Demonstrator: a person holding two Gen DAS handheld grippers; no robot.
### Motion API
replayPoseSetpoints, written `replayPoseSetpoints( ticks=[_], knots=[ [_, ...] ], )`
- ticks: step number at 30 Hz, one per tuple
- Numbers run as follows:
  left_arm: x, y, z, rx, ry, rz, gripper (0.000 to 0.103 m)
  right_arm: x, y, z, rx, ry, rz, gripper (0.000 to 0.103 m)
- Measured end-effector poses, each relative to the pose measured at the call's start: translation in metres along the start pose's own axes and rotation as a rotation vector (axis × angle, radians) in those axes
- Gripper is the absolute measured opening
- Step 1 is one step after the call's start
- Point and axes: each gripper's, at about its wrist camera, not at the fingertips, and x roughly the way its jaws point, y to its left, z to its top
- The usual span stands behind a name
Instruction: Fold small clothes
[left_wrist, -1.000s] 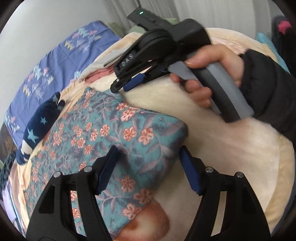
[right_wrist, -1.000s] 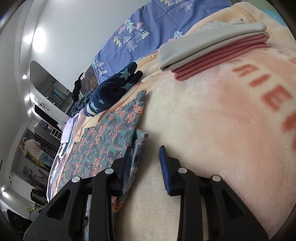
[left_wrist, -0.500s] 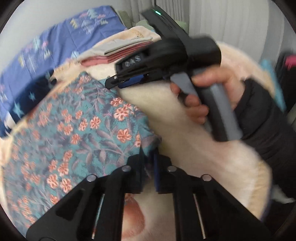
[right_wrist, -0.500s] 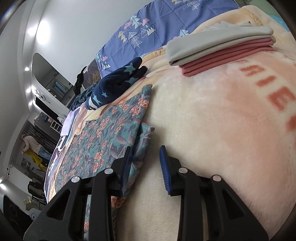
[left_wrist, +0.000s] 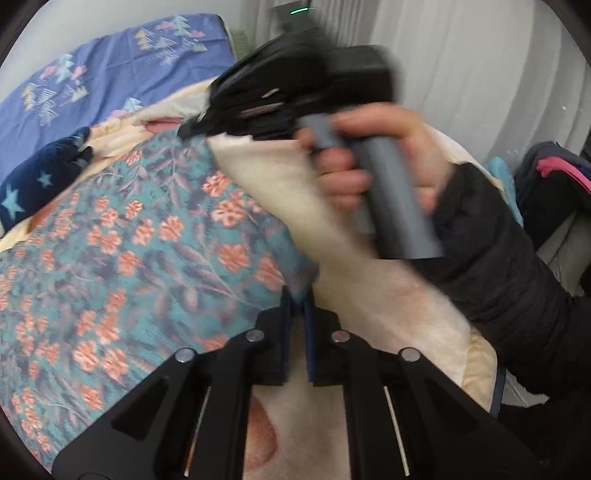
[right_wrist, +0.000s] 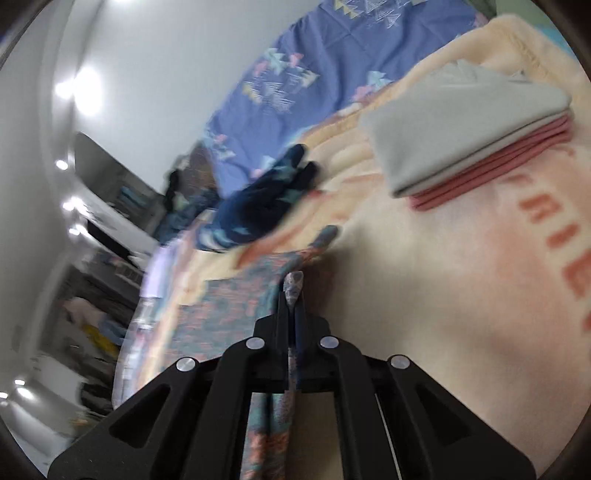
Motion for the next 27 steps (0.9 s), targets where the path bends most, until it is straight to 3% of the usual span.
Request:
replayPoseSetpoints(
  ticks=[1,2,5,6,7,8,9,12,15,17,18,20,22,24,26,27],
  knots=[
    [0.006,-0.004,-0.002,0.009,0.016,-0.010,0.000,0.012,-0.011,-0.004,0.022,0.025,-0.012,0.002],
    [0.014,-0.008,-0.005,0.020,0.037,-0.027,0.000,0.024,-0.028,-0.009,0.074,0.051,0.028,0.002],
    [0.028,-0.023,-0.015,0.071,0.071,0.000,0.000,0.013,-0.029,-0.006,0.087,0.046,0.085,0.004],
    [0.028,-0.026,-0.016,0.084,0.067,0.019,0.000,0.005,-0.027,-0.006,0.077,0.037,0.093,0.012],
    [0.023,-0.030,-0.015,0.103,0.050,0.045,0.000,-0.001,-0.028,-0.007,0.074,0.019,0.100,0.030],
    [0.016,-0.034,-0.014,0.119,0.026,0.067,0.001,-0.005,-0.029,-0.008,0.077,0.009,0.117,0.034],
    [0.009,-0.037,-0.013,0.133,0.004,0.083,0.007,-0.007,-0.032,-0.010,0.088,0.008,0.143,0.036],
    [-0.004,-0.042,-0.012,0.189,-0.059,0.188,0.048,-0.005,-0.035,-0.010,0.099,0.012,0.147,0.036],
    [0.014,-0.041,-0.011,0.240,-0.014,0.266,0.059,-0.001,-0.027,-0.010,0.055,0.023,0.123,0.041],
    [0.036,-0.036,-0.007,0.265,0.033,0.281,0.059,-0.001,-0.023,-0.012,0.021,0.026,0.109,0.044],
    [0.044,-0.034,-0.005,0.279,0.041,0.299,0.059,0.000,-0.019,-0.013,0.001,0.028,0.104,0.046],
    [0.050,-0.028,-0.002,0.266,0.044,0.296,0.046,0.002,-0.016,-0.015,-0.020,0.030,0.105,0.050],
    [0.040,-0.016,0.004,0.201,0.031,0.257,0.004,0.004,-0.012,-0.014,-0.041,0.037,0.099,0.055],
    [0.023,-0.008,0.007,0.146,0.022,0.153,0.005,0.009,-0.006,-0.011,-0.049,0.054,0.100,0.059],
    [0.013,-0.013,0.004,0.170,0.016,0.131,0.005,0.017,0.001,-0.006,-0.048,0.065,0.081,0.057],
    [0.011,-0.015,0.002,0.181,0.019,0.127,0.005,0.023,0.003,-0.003,-0.035,0.069,0.073,0.032]
  ],
)
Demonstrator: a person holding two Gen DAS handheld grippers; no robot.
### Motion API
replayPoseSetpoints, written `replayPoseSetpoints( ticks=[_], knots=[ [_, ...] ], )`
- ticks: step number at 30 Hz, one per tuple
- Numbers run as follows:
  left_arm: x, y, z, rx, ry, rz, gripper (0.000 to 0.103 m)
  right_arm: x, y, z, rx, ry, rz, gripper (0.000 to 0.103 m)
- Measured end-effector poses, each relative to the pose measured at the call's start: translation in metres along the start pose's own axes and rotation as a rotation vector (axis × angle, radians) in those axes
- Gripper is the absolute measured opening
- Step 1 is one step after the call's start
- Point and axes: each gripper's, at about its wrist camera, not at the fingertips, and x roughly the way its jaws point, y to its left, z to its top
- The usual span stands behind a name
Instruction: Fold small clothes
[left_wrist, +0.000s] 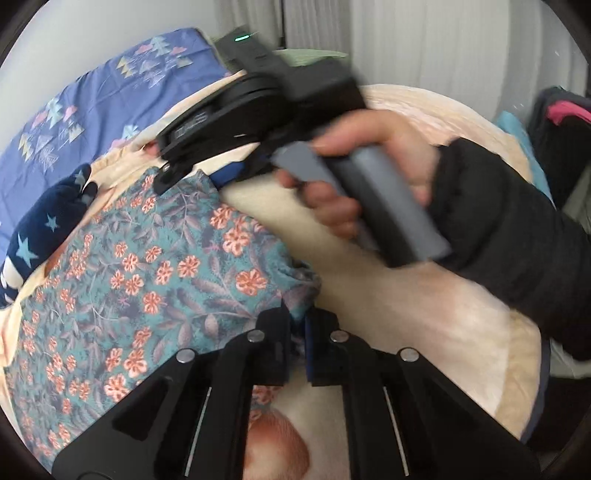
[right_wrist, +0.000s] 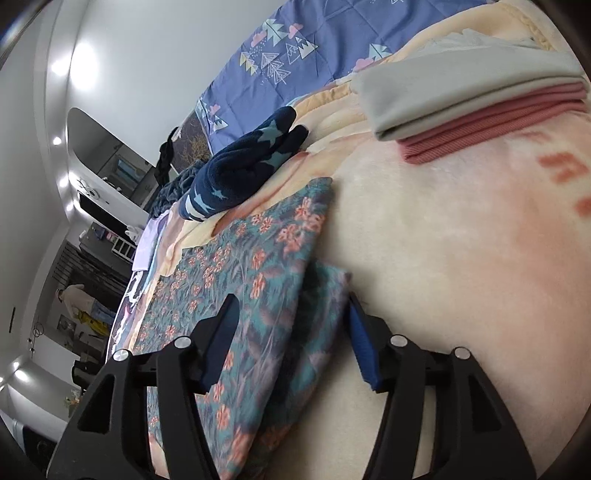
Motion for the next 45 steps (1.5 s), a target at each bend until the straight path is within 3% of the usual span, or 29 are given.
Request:
replayPoseSetpoints(
  ticks=[1,5,7,8,10,12,17,20,22,24,27,32,35,37,38,42,45],
  knots=[
    [0.000,-0.001,-0.001,0.007,0.004,-0.002,0.005,0.003,-0.001,0.002,0.025,0.011,0.016,0.005],
    [-0.004,-0.007,-0.010,-0.008,0.008,-0.050,0.004,-0.019,0.006,0.000,0.025,-0.077,0.048,0.005],
    [0.000,-0.008,-0.011,0.001,0.012,-0.047,0.004,-0.019,0.012,0.001,-0.036,-0.079,0.001,0.005],
    [0.002,-0.010,-0.013,-0.001,0.019,-0.047,0.004,-0.011,0.010,0.000,-0.054,-0.065,-0.062,0.005],
    [0.005,-0.013,-0.016,-0.023,0.030,-0.061,0.004,0.000,-0.004,-0.002,-0.026,-0.044,-0.139,0.006],
    [0.003,-0.015,-0.018,-0.030,0.027,-0.069,0.004,-0.005,-0.014,-0.002,0.041,-0.053,-0.092,0.005],
    [0.001,-0.002,-0.019,-0.060,0.013,-0.103,0.006,-0.042,0.000,-0.005,-0.029,-0.188,-0.165,0.025],
    [-0.015,0.002,-0.022,-0.092,-0.012,-0.103,0.014,-0.051,0.007,-0.017,-0.051,-0.169,-0.114,0.025],
    [-0.032,0.009,-0.029,-0.110,-0.043,-0.098,0.026,-0.057,0.020,-0.027,-0.100,-0.163,-0.138,0.025],
    [-0.055,0.019,-0.044,-0.145,-0.075,-0.082,0.035,-0.066,0.039,-0.040,-0.178,-0.165,-0.162,0.025],
    [-0.098,0.053,-0.084,-0.275,-0.115,-0.008,0.038,-0.076,0.076,-0.059,-0.301,-0.171,-0.193,0.025],
    [-0.161,0.127,-0.169,-0.556,-0.122,0.249,0.041,-0.067,0.162,-0.097,-0.568,-0.153,-0.190,0.031],
    [-0.199,0.161,-0.229,-0.742,-0.131,0.384,0.036,-0.035,0.231,-0.145,-0.815,-0.100,-0.163,0.036],
    [-0.220,0.172,-0.255,-0.795,-0.154,0.432,0.012,-0.010,0.266,-0.181,-0.954,-0.059,-0.133,0.040],
    [-0.224,0.179,-0.264,-0.810,-0.161,0.455,0.011,0.002,0.277,-0.195,-0.999,-0.036,-0.118,0.042],
    [-0.237,0.198,-0.291,-0.866,-0.186,0.451,0.009,0.063,0.333,-0.270,-1.228,0.053,-0.124,0.042],
    [-0.234,0.206,-0.296,-0.850,-0.171,0.421,0.009,0.091,0.355,-0.306,-1.348,0.037,-0.163,0.042]
  ],
)
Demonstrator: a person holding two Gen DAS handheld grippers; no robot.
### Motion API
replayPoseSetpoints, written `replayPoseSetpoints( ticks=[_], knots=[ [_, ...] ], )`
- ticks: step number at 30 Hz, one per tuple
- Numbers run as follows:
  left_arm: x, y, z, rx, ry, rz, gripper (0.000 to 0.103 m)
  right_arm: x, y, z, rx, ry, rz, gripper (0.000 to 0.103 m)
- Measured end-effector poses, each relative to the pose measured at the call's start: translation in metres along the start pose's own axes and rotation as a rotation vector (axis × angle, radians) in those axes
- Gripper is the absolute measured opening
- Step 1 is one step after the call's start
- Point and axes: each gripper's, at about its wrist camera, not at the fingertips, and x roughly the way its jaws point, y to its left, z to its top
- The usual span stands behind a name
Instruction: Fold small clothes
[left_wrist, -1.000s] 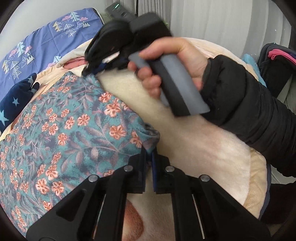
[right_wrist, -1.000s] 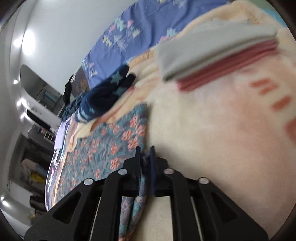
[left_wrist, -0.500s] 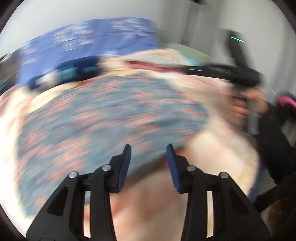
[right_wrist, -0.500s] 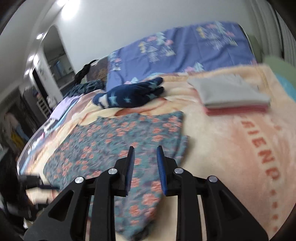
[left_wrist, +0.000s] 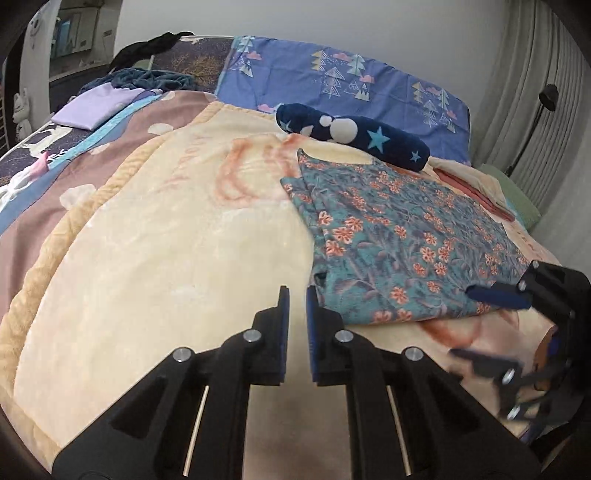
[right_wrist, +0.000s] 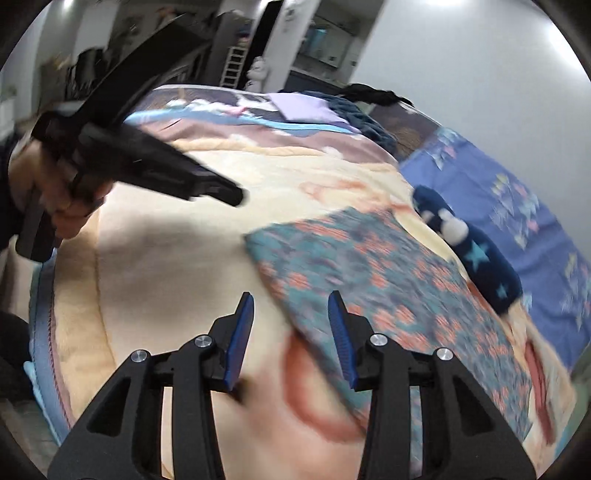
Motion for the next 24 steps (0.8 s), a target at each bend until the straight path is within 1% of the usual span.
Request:
replayPoseSetpoints(
  ticks=[2,4,8,9,10,12,15,16,17,18,21,22,24],
  knots=[
    [0.009,0.007,0.004,0.005,0.015,-0.005,0.009,0.017,0.021,0.001,-0.095,0.027,-0.089,0.042],
    [0.015,0.016,0.003,-0.014,0.020,-0.022,0.009,0.032,0.026,0.000,-0.141,0.061,-0.134,0.042],
    [0.029,0.031,-0.002,-0.060,0.041,-0.070,0.010,0.049,0.024,0.002,-0.160,0.096,-0.186,0.043],
    [0.033,0.036,-0.004,-0.072,0.054,-0.080,0.014,0.054,0.021,0.002,-0.164,0.102,-0.196,0.045],
    [0.037,0.038,-0.006,-0.084,0.066,-0.085,0.021,0.057,0.021,0.005,-0.168,0.105,-0.208,0.050],
    [0.042,0.043,-0.011,-0.106,0.084,-0.106,0.022,0.068,0.023,0.012,-0.185,0.109,-0.236,0.053],
    [0.043,0.047,-0.015,-0.124,0.077,-0.133,0.022,0.084,0.030,0.023,-0.209,0.109,-0.265,0.053],
    [0.043,0.049,-0.016,-0.138,0.075,-0.148,0.022,0.090,0.030,0.026,-0.220,0.103,-0.282,0.052],
    [0.043,0.052,-0.017,-0.153,0.073,-0.162,0.022,0.095,0.030,0.029,-0.229,0.092,-0.304,0.044],
    [0.043,0.055,-0.017,-0.166,0.071,-0.175,0.022,0.097,0.031,0.030,-0.223,0.091,-0.340,0.002],
    [0.039,0.062,-0.018,-0.201,0.062,-0.204,0.023,0.071,0.017,0.038,-0.100,0.008,-0.303,0.003],
    [0.036,0.063,-0.016,-0.204,0.059,-0.225,0.032,0.064,0.013,0.040,-0.077,-0.006,-0.295,0.003],
    [0.035,0.062,-0.007,-0.203,0.057,-0.261,0.042,0.053,-0.001,0.040,-0.017,-0.025,-0.262,0.003]
  ],
)
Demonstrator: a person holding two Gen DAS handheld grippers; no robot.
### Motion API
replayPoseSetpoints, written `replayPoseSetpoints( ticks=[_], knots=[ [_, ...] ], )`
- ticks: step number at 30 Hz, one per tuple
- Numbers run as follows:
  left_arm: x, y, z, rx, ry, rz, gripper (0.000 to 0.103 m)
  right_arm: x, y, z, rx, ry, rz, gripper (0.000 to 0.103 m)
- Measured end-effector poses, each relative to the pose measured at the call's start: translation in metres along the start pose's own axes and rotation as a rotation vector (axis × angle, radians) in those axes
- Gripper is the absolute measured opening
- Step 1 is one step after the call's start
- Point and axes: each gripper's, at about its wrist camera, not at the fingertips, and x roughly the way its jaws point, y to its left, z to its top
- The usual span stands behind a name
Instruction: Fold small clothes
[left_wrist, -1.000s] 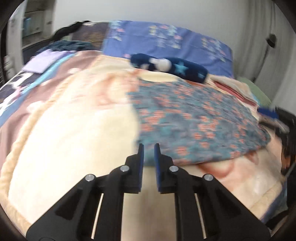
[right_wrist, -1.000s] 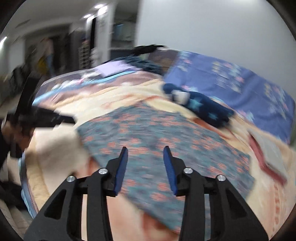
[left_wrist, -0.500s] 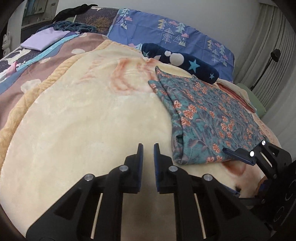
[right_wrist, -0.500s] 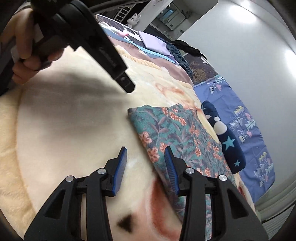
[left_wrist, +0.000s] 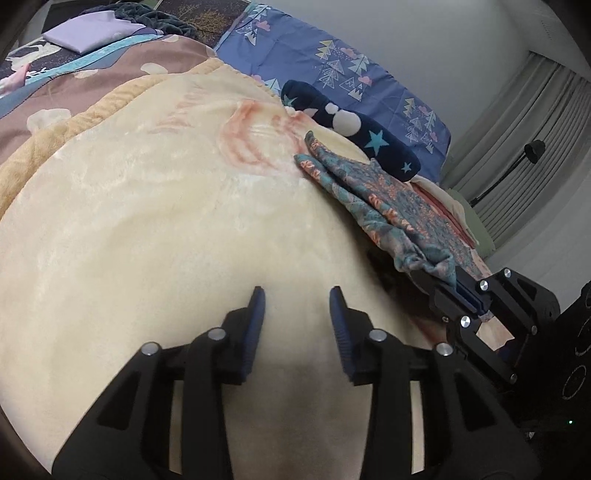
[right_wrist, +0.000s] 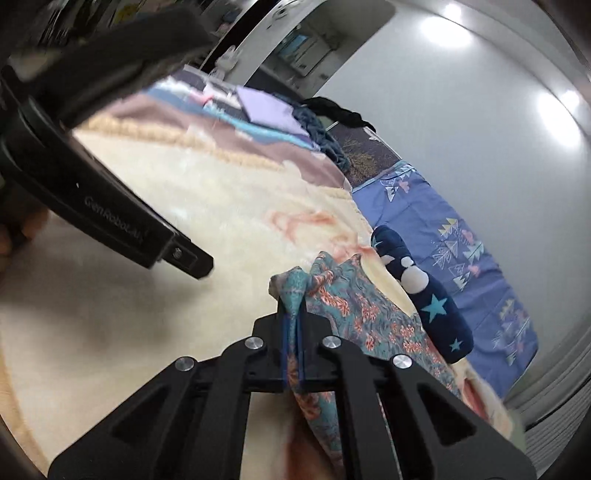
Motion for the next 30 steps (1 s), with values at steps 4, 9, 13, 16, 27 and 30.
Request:
replayPoseSetpoints(
  ticks=[4,9,13,16,27,30],
  knots=[
    [0.020,-0.007,0.040,0.027,0.015,-0.070,0.055,-0.001,-0.004,-0.002,0.023,0.024,0.038,0.003],
    [0.093,0.011,0.083,-0.154,0.155,-0.291,0.055,0.003,0.014,0.000,-0.027,0.041,0.023,0.004],
    [0.122,0.004,0.110,-0.189,0.111,-0.279,0.006,0.006,0.017,0.005,-0.004,0.053,0.048,0.003],
    [0.107,-0.008,0.117,-0.083,0.010,-0.287,0.006,0.000,0.024,0.006,-0.011,0.029,0.055,0.003],
    [0.117,0.014,0.101,-0.129,0.023,-0.263,0.021,-0.006,0.026,-0.008,-0.047,0.066,0.082,0.025],
    [0.116,0.010,0.101,-0.113,0.048,-0.323,0.048,-0.012,0.025,-0.017,-0.068,0.095,0.039,0.036]
  ],
)
